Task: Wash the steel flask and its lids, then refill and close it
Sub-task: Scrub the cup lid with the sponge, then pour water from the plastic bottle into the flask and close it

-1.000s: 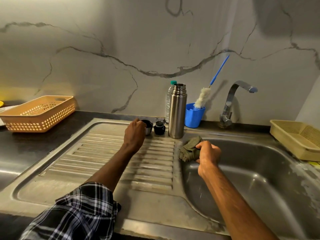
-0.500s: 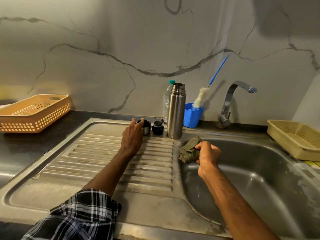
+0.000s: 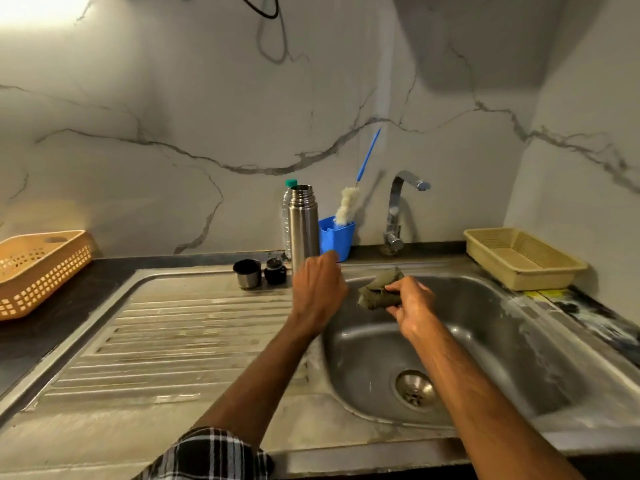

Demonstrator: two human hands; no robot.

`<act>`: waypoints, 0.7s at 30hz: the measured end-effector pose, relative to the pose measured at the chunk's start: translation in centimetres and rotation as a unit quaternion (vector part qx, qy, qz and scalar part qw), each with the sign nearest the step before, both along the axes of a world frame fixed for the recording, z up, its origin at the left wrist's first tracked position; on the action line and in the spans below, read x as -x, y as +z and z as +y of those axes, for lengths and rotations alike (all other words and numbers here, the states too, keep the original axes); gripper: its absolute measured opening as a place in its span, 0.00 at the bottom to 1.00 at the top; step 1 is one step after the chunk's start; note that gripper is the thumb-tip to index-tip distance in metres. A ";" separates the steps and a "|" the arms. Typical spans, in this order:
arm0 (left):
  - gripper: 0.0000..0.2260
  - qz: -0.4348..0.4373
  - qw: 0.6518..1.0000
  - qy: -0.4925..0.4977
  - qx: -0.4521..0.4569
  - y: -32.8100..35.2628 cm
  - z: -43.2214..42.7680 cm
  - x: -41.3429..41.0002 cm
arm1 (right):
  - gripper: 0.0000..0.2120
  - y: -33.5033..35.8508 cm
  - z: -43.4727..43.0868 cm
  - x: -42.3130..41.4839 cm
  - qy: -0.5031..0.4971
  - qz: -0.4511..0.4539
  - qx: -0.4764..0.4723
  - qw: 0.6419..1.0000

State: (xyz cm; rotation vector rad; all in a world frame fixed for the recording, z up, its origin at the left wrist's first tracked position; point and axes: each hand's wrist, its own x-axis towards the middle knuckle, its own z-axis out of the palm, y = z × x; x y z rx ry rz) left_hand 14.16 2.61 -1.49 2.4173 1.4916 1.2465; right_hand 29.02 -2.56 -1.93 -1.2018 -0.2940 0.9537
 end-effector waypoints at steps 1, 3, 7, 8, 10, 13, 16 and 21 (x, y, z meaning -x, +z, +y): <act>0.03 0.005 1.000 -0.014 0.004 0.4 -0.4 -1.2 | 0.16 0.3 -0.7 -1.6 0.003 -0.039 -0.007 0.999; 0.04 0.013 0.999 -0.040 0.009 1.0 -0.9 -3.7 | 0.22 0.9 -2.0 -5.4 -0.014 -0.183 -0.015 0.983; 0.06 0.044 0.994 -0.091 0.028 1.3 -1.7 -8.4 | 0.19 4.2 -3.5 -13.6 -0.100 -0.505 0.010 0.857; 0.07 0.044 0.993 -0.108 0.034 1.2 -1.7 -9.7 | 0.18 5.3 -3.5 -15.7 -0.110 -0.567 0.011 0.816; 0.08 0.039 0.989 -0.132 0.044 0.9 -1.6 -11.7 | 0.19 7.3 -3.0 -19.4 -0.128 -0.664 0.009 0.737; 0.09 0.031 0.985 -0.158 0.061 0.4 -1.4 -13.5 | 0.18 8.9 -1.6 -23.6 -0.138 -0.748 0.061 0.646; 0.09 0.024 0.981 -0.173 0.084 -0.4 -0.5 -13.6 | 0.12 9.3 -0.5 -25.9 -0.151 -0.792 0.099 0.583; 0.08 0.017 0.984 -0.150 0.099 -2.4 1.0 -12.6 | 0.04 4.4 1.6 -28.7 -0.051 -0.768 0.218 0.600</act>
